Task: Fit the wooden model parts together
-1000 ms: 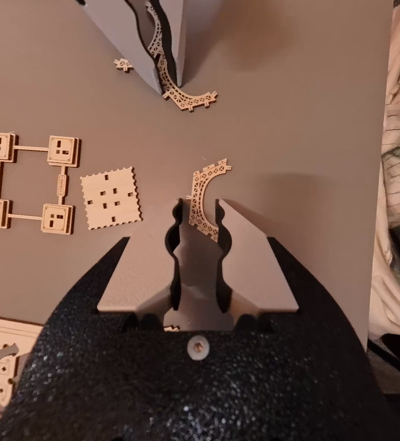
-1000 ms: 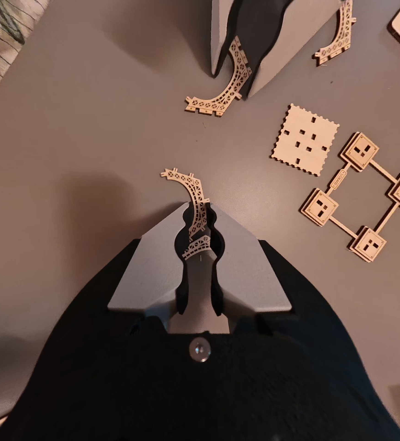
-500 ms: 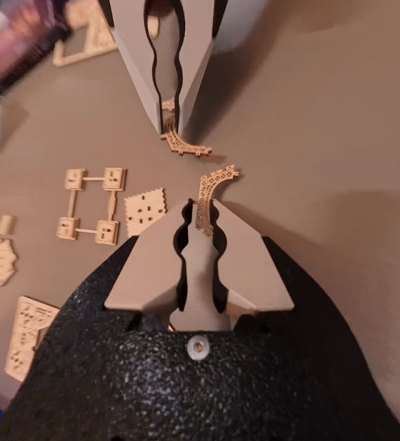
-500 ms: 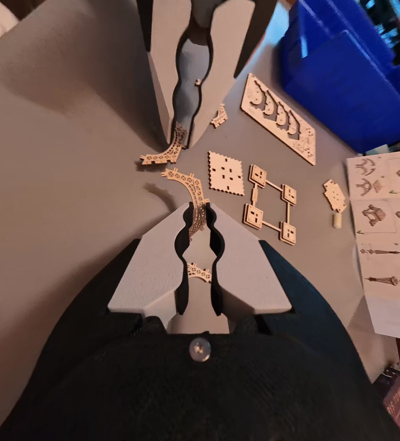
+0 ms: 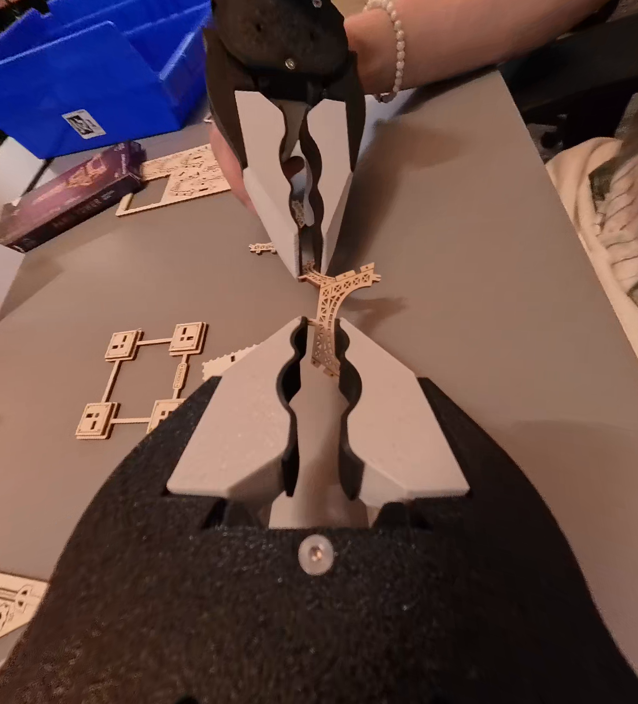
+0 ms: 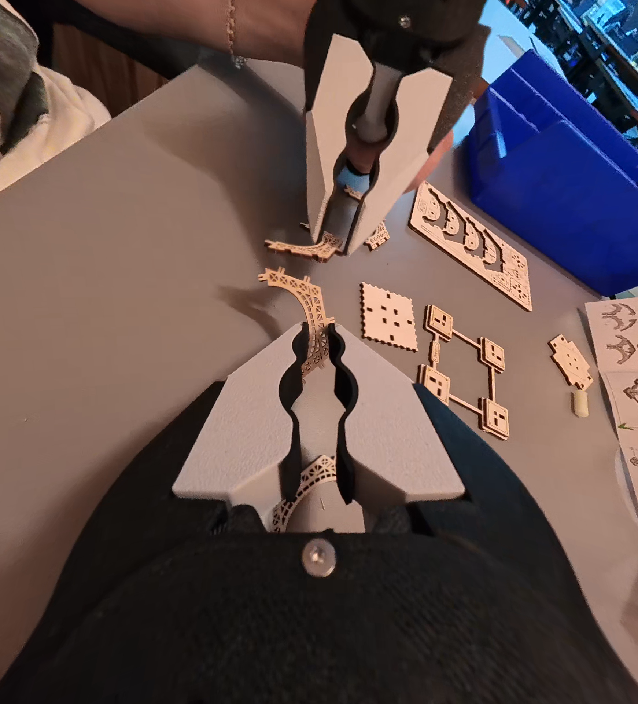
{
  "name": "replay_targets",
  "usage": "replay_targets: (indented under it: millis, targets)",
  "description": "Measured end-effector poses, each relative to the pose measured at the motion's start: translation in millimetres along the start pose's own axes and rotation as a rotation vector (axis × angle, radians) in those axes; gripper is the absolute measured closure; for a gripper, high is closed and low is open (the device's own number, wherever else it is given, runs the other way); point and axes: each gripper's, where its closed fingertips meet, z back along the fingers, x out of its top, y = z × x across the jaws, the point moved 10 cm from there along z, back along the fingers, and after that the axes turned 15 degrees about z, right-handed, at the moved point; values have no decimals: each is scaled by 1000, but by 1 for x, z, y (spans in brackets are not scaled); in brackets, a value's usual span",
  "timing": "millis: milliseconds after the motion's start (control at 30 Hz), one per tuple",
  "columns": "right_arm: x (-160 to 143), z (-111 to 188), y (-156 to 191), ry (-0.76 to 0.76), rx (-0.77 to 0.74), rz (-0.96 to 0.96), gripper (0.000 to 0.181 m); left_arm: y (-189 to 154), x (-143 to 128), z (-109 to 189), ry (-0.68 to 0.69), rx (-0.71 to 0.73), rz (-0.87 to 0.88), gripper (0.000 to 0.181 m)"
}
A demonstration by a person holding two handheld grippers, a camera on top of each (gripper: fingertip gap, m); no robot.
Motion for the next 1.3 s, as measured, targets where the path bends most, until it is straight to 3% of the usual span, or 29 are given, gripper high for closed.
replay_targets:
  millis: [267, 1300]
  targets:
    - [1, 2, 1, -54, 6, 0, 173, 4, 1, -10, 56, -84, -25, 170]
    - [1, -4, 1, -31, 39, 0, 173, -7, 1, -25, 80, 7, -118, 168]
